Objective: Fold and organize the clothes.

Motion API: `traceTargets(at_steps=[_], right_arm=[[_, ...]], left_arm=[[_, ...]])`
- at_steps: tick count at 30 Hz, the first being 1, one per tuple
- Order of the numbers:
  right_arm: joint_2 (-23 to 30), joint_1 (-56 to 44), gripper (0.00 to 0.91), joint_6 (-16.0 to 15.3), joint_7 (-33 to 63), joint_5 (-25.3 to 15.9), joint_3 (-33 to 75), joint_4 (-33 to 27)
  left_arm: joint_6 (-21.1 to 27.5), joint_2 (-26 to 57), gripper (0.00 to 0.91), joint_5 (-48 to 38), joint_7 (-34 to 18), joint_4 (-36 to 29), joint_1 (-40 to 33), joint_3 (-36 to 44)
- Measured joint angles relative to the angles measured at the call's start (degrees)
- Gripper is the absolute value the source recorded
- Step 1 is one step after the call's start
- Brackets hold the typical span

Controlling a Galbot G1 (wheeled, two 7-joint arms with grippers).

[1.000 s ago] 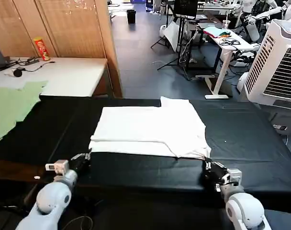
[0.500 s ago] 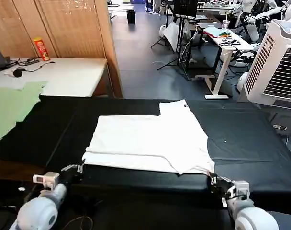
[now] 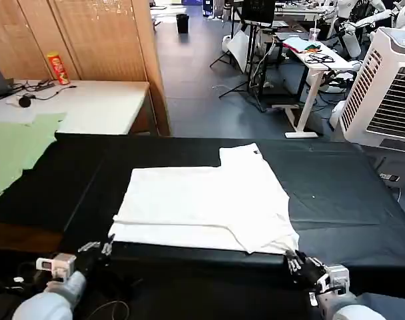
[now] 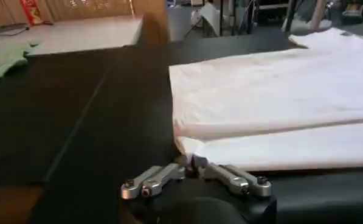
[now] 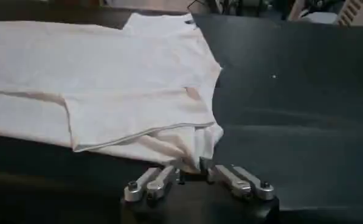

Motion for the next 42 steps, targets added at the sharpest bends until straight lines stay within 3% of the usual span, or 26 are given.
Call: traceTargets(at_steps=[6,11,18,29,35,42], right_arm=[[-1.6,2.5,0.878,5.3,-1.7,3.0,1.9,1.6],[-3.2,11.2,0.878,8.4,-1.5,2.9,0.0,-4.1],[-3.5,30.1,0.878,10.6,0.1,2.8,-7.9,-18.4],[0.8,58.4,0.878,12.3,1.7,0.4,-21.6,-48.2],[3.7,68.5,0.878,10.9,1.2,2.2,-25.6,-61.8],[7.4,74.6,0.878,9.0,-0.1,2.9,-26.7,-71.5]], left_arm=[[2.1,-0.2,0.878,-1.2,-0.3,-1.8,-0.9,-2.2],[1.4,-0.6,0.878,-3.9,0.1,0.1,-6.9,-2.1],[2.0,-1.2,0.878,-7.0,-1.5,9.4,-24.8,4.0],[1.3,-3.3,0.878,-8.8,-0.5,32.9,-51.4,17.5],[2.9,-4.7,0.878,-9.5,1.9,44.2,-60.1,21.9],[7.1,-5.7,0.878,-9.7,3.0,50.8,-63.2,23.9]])
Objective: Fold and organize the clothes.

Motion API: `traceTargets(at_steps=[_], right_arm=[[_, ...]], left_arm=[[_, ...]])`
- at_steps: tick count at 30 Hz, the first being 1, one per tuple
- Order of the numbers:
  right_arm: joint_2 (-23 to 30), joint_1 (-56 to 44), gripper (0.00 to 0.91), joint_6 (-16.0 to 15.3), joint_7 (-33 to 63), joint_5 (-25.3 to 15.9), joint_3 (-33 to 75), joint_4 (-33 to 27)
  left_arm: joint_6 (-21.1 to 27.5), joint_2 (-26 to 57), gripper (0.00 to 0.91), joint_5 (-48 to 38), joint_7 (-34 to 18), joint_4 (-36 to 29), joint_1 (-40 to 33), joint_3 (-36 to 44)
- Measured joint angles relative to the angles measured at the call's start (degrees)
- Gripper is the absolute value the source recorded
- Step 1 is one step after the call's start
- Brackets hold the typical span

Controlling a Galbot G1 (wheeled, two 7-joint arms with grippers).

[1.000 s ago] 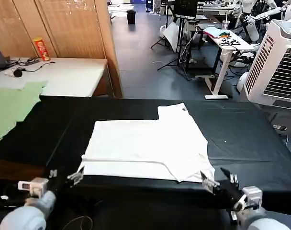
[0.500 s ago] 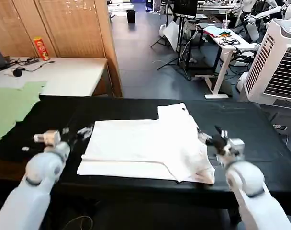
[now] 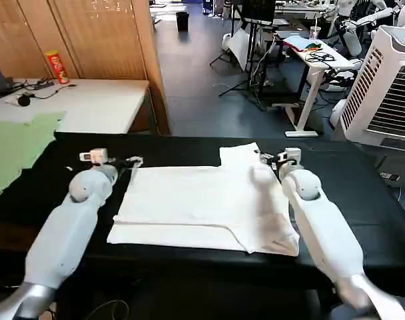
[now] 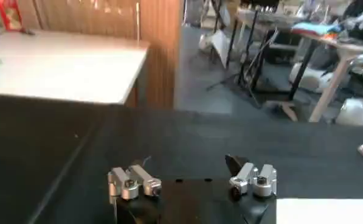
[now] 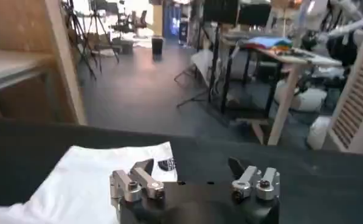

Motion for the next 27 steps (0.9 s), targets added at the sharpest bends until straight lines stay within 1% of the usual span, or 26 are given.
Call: traceTargets(at_steps=[3,8,9,10,11,12,13,14,15,16,17,18,19,21,22,23,24,25,27], right_arm=[[1.5,1.5,0.878,0.4,-1.0,-1.4,-0.2,-3.5],[3.7,3.7,0.878,1.0,-1.6,-3.2,-0.1,-8.8],[4.0,4.0,0.878,1.0,-1.6,-3.5,0.0,-9.6],[4.3,4.2,0.878,1.0,-1.6,-3.8,0.2,-10.4],[4.5,4.4,0.878,0.9,-1.6,-4.1,0.3,-11.0],[4.5,4.4,0.878,0.8,-1.6,-4.2,0.4,-11.4],[4.6,4.4,0.809,0.8,-1.7,-4.2,0.4,-11.7],[4.6,4.4,0.770,0.8,-1.8,-4.3,0.4,-12.0],[4.7,4.4,0.683,0.7,-1.9,-4.3,0.4,-12.1],[4.7,4.4,0.663,0.7,-2.0,-4.3,0.4,-12.3],[4.8,4.4,0.517,0.7,-2.2,-4.3,0.5,-12.5],[4.9,4.4,0.410,0.7,-2.3,-4.4,0.6,-12.6],[5.0,4.3,0.293,0.8,-2.4,-4.4,0.6,-12.7],[5.0,4.2,0.254,0.8,-2.5,-4.4,0.6,-12.8],[5.0,4.2,0.176,0.8,-2.6,-4.4,0.6,-12.8],[5.0,4.1,0.146,0.8,-2.7,-4.4,0.7,-12.8],[5.0,4.1,0.137,0.8,-2.7,-4.5,0.8,-12.8],[5.0,4.0,0.078,0.8,-2.7,-4.5,0.9,-12.8],[5.0,3.8,0.068,0.9,-2.8,-4.5,1.0,-12.8]], left_arm=[[1.2,0.2,0.878,-0.8,0.9,0.5,0.0,0.2],[0.9,0.1,0.878,-0.5,1.2,1.9,-0.4,0.5],[0.8,0.1,0.848,-0.5,1.3,2.3,-0.5,0.5],[0.8,0.1,0.761,-0.3,1.5,2.6,-0.5,0.5],[0.7,0.1,0.761,-0.3,1.8,2.8,-0.5,0.5],[0.7,0.1,0.488,-0.2,2.0,2.9,-0.4,0.5],[0.7,0.1,0.166,-0.2,2.1,3.0,-0.3,0.5],[0.6,0.1,0.137,-0.3,2.2,3.0,-0.3,0.5],[0.6,0.1,0.078,-0.3,2.2,2.9,-0.3,0.5],[0.6,0.1,0.059,-0.3,2.3,2.8,-0.2,0.5],[0.6,0.1,0.020,-0.3,2.4,2.7,-0.2,0.5],[0.6,0.1,0.000,-0.3,2.5,2.6,-0.2,0.5],[0.6,0.1,0.000,-0.4,2.7,2.5,-0.1,0.6],[0.6,0.1,0.000,-0.4,2.8,2.4,0.0,0.6],[0.6,0.1,0.000,-0.4,3.0,2.2,0.0,0.6],[0.6,0.1,0.000,-0.4,3.1,2.1,0.1,0.6],[0.6,0.2,0.000,-0.4,3.2,1.8,0.3,0.6],[0.6,0.2,0.000,-0.4,3.4,1.7,0.4,0.6],[0.6,0.4,0.000,-0.4,3.5,1.3,0.6,0.6]])
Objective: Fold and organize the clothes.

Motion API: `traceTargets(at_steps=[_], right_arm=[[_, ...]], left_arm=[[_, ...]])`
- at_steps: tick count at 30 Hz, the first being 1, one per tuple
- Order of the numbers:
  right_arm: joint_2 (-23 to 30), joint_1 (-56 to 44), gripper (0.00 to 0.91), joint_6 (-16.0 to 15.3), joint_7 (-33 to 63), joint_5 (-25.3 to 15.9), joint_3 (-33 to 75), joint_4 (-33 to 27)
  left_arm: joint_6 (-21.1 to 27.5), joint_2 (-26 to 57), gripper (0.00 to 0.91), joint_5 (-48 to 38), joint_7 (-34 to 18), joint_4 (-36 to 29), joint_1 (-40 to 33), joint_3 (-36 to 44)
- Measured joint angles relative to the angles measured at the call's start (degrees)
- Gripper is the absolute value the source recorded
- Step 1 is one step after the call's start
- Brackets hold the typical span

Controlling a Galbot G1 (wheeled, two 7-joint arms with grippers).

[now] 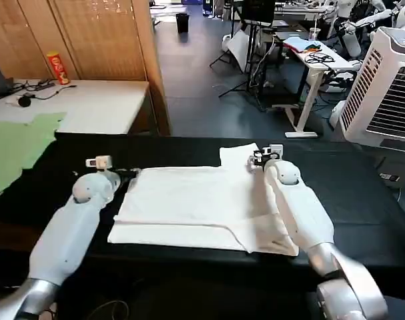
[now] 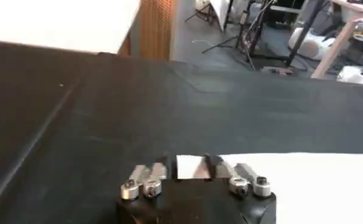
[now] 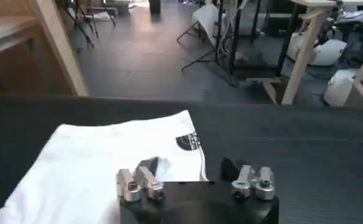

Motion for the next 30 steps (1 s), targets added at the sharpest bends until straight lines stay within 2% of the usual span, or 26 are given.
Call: traceTargets(at_steps=[6,11,18,22,30], right_arm=[[-0.1,-0.6,0.049,2.3,-1.0,-0.4,0.5,0.2],[-0.8,-2.0,0.049,6.3,-2.4,-0.1,1.1,1.8],[-4.1,-6.6,0.049,9.8,-2.5,1.6,0.1,12.1],[-6.9,-11.1,0.049,9.2,-1.7,2.8,1.3,20.8],[-13.0,-22.7,0.049,3.4,-0.5,7.2,4.0,38.5]], left_arm=[[-0.9,0.0,0.000,0.5,0.4,-0.2,0.0,0.0],[-2.2,-0.3,0.000,1.5,0.7,-0.6,0.1,-0.1],[-2.8,1.0,0.000,1.5,0.4,-3.6,1.9,-1.2],[-3.2,2.7,0.000,1.0,0.1,-7.5,4.4,-2.5],[-3.5,6.9,0.000,-1.6,-0.7,-19.3,12.8,-6.1]])
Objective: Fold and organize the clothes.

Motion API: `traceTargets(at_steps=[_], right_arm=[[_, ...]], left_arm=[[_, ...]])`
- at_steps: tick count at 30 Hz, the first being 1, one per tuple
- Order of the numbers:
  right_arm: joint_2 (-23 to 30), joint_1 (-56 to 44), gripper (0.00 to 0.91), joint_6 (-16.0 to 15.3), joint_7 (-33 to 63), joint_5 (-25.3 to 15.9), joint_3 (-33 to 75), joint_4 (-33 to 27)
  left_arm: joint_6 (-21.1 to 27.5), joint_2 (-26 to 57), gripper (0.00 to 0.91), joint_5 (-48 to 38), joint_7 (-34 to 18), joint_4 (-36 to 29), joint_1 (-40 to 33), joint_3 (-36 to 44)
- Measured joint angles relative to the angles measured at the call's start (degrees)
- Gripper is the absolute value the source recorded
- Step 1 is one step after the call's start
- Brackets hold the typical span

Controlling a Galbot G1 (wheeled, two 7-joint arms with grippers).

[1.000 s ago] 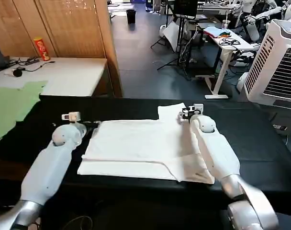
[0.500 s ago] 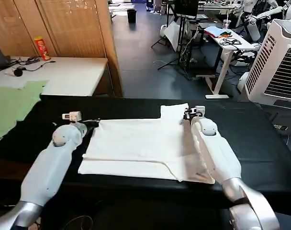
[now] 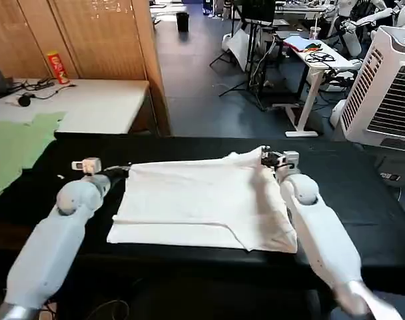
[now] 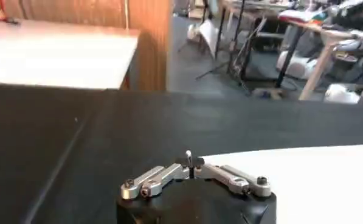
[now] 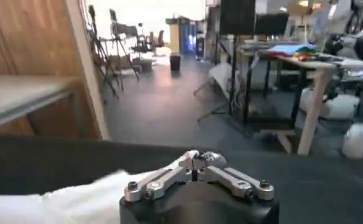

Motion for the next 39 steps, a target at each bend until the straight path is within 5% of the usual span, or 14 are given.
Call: traceTargets(at_steps=[8,17,39], right_arm=[[-5.1,-11.1,0.039,-5.9,1.9,2.0,2.7,13.2],[-7.6,-20.2,0.049,-11.2,4.0,2.5,4.6,21.4],[-8.9,-24.5,0.049,-14.2,4.5,2.8,5.0,24.2]], left_arm=[[-0.2,4.0,0.000,-1.6,-1.4,-9.5,8.8,-3.1],[-0.3,7.1,0.000,-0.7,-1.6,-17.0,16.3,-6.2],[-2.0,6.0,0.000,6.1,-1.4,-22.2,28.8,-10.8]])
